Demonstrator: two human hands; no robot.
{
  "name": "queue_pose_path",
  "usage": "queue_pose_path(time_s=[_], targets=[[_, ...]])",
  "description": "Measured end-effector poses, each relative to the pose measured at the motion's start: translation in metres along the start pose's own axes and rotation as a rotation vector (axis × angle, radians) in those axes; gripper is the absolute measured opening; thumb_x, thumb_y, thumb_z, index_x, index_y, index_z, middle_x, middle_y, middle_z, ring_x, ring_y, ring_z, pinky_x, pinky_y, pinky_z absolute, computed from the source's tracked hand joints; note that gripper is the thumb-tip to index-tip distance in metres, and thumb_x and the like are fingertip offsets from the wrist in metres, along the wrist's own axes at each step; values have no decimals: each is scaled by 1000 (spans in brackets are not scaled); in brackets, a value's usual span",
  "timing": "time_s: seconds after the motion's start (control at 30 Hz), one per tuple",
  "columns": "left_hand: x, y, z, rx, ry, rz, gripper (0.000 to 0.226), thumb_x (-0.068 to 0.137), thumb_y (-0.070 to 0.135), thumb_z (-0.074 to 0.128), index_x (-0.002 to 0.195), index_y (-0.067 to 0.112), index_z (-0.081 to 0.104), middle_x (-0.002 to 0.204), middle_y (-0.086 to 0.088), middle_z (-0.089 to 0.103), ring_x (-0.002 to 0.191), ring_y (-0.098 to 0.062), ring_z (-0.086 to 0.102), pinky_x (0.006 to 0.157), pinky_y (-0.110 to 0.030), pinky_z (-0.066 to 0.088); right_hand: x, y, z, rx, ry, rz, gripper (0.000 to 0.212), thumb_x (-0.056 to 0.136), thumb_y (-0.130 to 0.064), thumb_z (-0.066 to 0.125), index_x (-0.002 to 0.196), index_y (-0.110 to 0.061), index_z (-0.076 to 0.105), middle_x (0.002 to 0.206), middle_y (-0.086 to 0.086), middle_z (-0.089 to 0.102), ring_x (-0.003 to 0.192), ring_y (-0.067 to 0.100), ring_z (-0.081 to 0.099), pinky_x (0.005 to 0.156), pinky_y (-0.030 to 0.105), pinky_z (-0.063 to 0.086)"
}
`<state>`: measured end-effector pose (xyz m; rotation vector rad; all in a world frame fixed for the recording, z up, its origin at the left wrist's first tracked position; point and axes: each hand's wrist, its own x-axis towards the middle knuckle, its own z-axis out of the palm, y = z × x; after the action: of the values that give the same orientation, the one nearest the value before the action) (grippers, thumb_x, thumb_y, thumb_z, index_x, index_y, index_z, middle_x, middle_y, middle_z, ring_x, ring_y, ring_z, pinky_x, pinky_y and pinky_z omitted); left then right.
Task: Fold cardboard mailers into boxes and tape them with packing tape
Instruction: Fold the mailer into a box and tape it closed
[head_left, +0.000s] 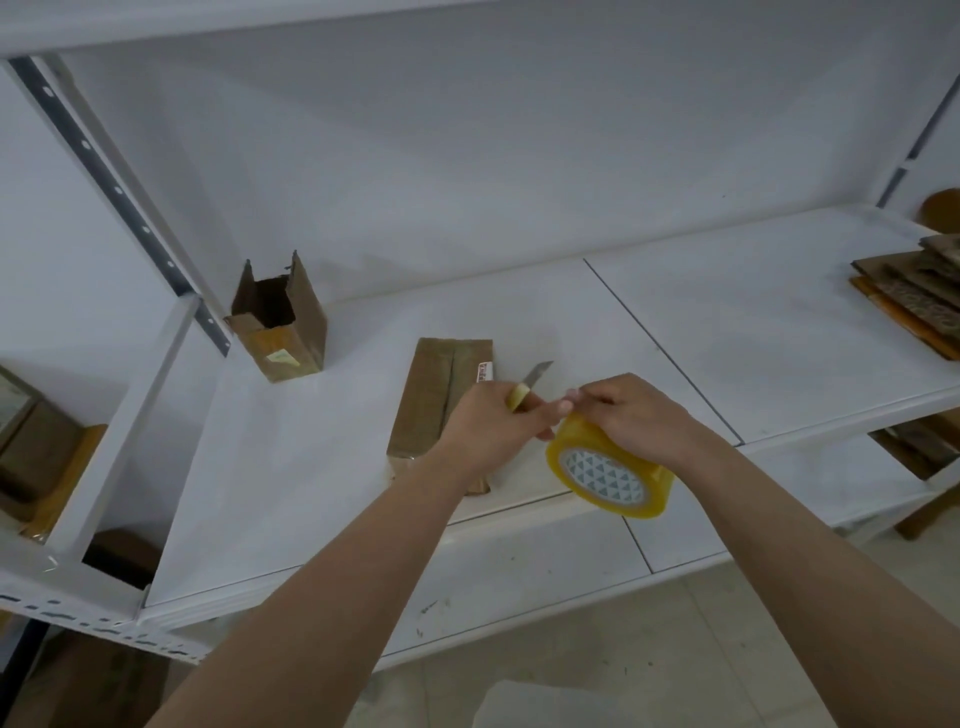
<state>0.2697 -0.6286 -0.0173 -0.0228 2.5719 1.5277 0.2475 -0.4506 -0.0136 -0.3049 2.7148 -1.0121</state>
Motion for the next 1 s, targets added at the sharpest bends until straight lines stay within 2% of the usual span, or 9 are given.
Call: queue_pose_path(time_s=[0.07, 0.17, 0.27, 0.37, 0.5, 0.6, 0.8, 0.93, 1.0], targets=[[2, -1, -2, -91, 78, -25, 20, 85, 38, 70, 75, 20, 70, 67, 11, 72, 56, 5, 61, 63, -21, 44, 1, 5, 1, -23, 20, 1, 40, 100, -54, 33, 92, -41, 70, 105, -13, 67, 97, 11, 60, 91, 39, 47], [3, -6, -9, -114, 173, -35, 19, 89, 32, 66, 74, 20, 67, 64, 13, 69, 41, 5, 49, 55, -21, 37, 0, 13, 2, -71, 76, 17, 47, 98, -61, 26, 103, -44, 69, 112, -16, 64, 105, 12, 58, 94, 40, 45], [3, -1, -7, -174, 148, -35, 29, 84, 49, 69, 91, 21, 70, 81, 11, 71, 60, 5, 56, 61, -19, 41, 2, 13, 3, -20, 104, -18, 41, 96, -62, 30, 97, -49, 69, 103, -17, 66, 97, 11, 60, 88, 37, 46], [0, 6, 6, -161, 65, -48, 52, 73, 67, 67, 98, 22, 74, 88, 12, 70, 81, 3, 62, 66, -15, 42, 4, 6, 7, -47, 161, -54, 38, 97, -58, 32, 76, -49, 63, 75, -14, 62, 75, 9, 59, 63, 27, 40], [1, 3, 13, -215, 144, -11, 44, 70, 61, 75, 89, 22, 74, 86, 8, 74, 85, -6, 68, 80, -26, 54, 5, 1, 11, -103, 207, -29, 43, 97, -57, 32, 91, -39, 70, 78, -14, 64, 75, 10, 59, 60, 26, 39], [2, 0, 14, -216, 176, -19, 21, 74, 41, 81, 75, 25, 67, 76, 7, 71, 78, -10, 67, 75, -29, 55, 6, 1, 12, -82, 192, -15, 46, 97, -59, 32, 95, -37, 72, 82, -9, 68, 80, 12, 62, 70, 31, 48], [-4, 5, 22, -356, 182, -127, 19, 85, 27, 73, 74, 14, 64, 73, -1, 65, 67, -14, 59, 59, -22, 44, 10, 1, 21, -84, 223, 5, 53, 98, -59, 23, 101, -38, 72, 87, -14, 64, 88, 13, 61, 77, 33, 47], [-11, 11, 38, -596, 207, -309, 17, 84, 20, 73, 73, 13, 62, 70, -5, 61, 47, -9, 39, 48, -22, 33, 17, 0, 31, -194, 384, 34, 50, 99, -55, 28, 78, -27, 63, 72, -11, 59, 77, 18, 59, 59, 27, 34], [-13, 12, 37, -678, 220, -362, 14, 84, 19, 73, 79, 11, 63, 78, -15, 65, 42, -9, 33, 44, -21, 29, 20, -4, 35, -296, 476, 6, 37, 99, -49, 34, 92, -33, 66, 78, -9, 64, 73, 15, 56, 54, 25, 28]])
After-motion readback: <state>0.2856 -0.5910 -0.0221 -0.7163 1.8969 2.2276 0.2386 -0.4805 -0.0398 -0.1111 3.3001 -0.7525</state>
